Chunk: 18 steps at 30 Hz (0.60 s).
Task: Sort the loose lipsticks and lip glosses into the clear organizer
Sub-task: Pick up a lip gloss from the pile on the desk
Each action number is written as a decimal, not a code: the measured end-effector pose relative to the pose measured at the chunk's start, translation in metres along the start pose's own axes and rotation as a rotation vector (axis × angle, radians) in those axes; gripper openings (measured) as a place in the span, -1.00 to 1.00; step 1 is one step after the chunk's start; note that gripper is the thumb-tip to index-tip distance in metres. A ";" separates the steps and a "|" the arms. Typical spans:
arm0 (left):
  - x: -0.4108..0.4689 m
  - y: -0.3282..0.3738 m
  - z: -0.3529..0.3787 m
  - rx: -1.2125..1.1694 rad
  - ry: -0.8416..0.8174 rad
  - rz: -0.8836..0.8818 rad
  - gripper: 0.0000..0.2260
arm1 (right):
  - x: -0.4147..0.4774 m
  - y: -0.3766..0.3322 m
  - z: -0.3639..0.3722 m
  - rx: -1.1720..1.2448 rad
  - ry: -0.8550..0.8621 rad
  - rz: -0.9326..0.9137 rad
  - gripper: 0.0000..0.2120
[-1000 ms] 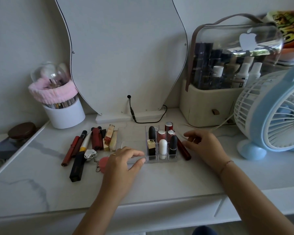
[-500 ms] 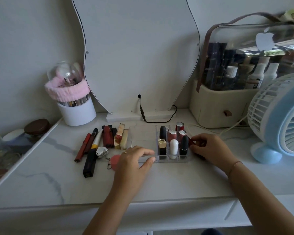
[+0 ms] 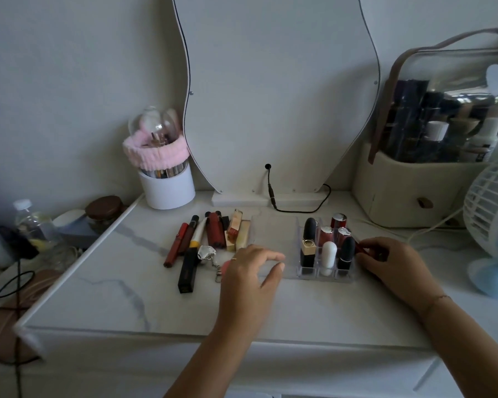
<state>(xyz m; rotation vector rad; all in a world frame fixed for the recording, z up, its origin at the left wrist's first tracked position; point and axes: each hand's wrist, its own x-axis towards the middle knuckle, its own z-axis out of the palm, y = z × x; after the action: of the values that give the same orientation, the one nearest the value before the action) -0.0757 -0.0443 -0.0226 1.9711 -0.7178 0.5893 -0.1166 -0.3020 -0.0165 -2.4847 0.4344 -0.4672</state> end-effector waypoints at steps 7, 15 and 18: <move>-0.009 -0.027 -0.042 0.086 0.089 -0.056 -0.87 | 0.000 -0.002 0.002 0.027 0.040 -0.015 -0.81; 0.000 -0.072 -0.088 0.207 0.253 -0.222 -0.89 | 0.001 0.000 0.005 -0.052 0.025 -0.003 -0.77; 0.012 -0.093 -0.095 0.171 0.252 -0.320 -0.92 | 0.003 -0.002 0.007 -0.074 0.029 0.005 -0.80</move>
<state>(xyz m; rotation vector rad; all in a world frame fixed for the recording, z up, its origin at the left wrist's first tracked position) -0.0141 0.0737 -0.0271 2.0641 -0.1951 0.7032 -0.1104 -0.2984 -0.0197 -2.5505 0.4769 -0.4938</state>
